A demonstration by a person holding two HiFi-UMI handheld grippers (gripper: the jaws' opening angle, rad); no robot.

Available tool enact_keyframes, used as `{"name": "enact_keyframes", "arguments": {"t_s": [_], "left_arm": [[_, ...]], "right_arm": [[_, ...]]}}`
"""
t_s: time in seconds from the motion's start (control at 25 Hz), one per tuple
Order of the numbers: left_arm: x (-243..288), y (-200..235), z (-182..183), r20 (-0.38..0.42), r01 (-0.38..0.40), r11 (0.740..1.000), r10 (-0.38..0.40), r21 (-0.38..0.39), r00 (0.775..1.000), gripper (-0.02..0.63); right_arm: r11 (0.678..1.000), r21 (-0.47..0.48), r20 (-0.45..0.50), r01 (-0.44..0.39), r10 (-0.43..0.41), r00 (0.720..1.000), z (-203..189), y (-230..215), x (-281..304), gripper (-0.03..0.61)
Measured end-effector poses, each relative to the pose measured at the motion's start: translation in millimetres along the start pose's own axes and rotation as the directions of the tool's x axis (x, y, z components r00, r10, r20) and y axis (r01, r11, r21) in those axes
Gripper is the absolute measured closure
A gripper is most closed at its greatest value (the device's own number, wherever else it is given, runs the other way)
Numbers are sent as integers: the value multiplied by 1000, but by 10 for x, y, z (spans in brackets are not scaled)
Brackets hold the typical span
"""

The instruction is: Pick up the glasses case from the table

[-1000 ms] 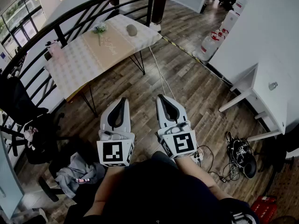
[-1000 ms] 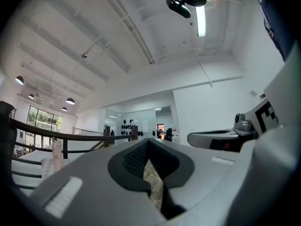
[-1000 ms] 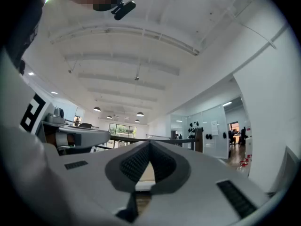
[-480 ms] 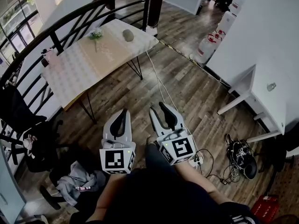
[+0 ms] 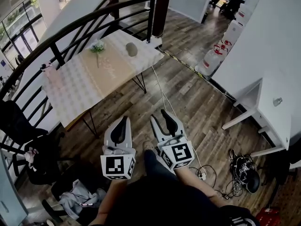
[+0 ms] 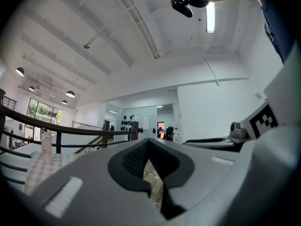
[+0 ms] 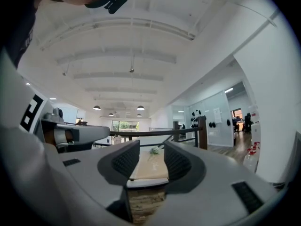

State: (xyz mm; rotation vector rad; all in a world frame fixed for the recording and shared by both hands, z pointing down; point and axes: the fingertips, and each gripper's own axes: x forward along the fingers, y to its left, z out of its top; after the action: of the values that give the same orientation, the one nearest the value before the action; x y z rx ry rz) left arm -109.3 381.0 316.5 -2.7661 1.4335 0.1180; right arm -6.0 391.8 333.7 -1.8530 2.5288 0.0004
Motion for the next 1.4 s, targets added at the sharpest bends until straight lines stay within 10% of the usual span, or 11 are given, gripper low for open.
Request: {"name": "enact_keyframes", "arguments": {"t_s": [0.68, 1.4], "left_arm": [[1826, 358, 56, 8, -45, 999, 45, 18, 999, 603], [2294, 762, -144, -15, -103, 994, 103, 34, 995, 603]], "right_arm": [[999, 0, 19, -40, 39, 999, 144, -1384, 1576, 436], [995, 6, 5, -99, 99, 995, -53, -1553, 2317, 436]]}}
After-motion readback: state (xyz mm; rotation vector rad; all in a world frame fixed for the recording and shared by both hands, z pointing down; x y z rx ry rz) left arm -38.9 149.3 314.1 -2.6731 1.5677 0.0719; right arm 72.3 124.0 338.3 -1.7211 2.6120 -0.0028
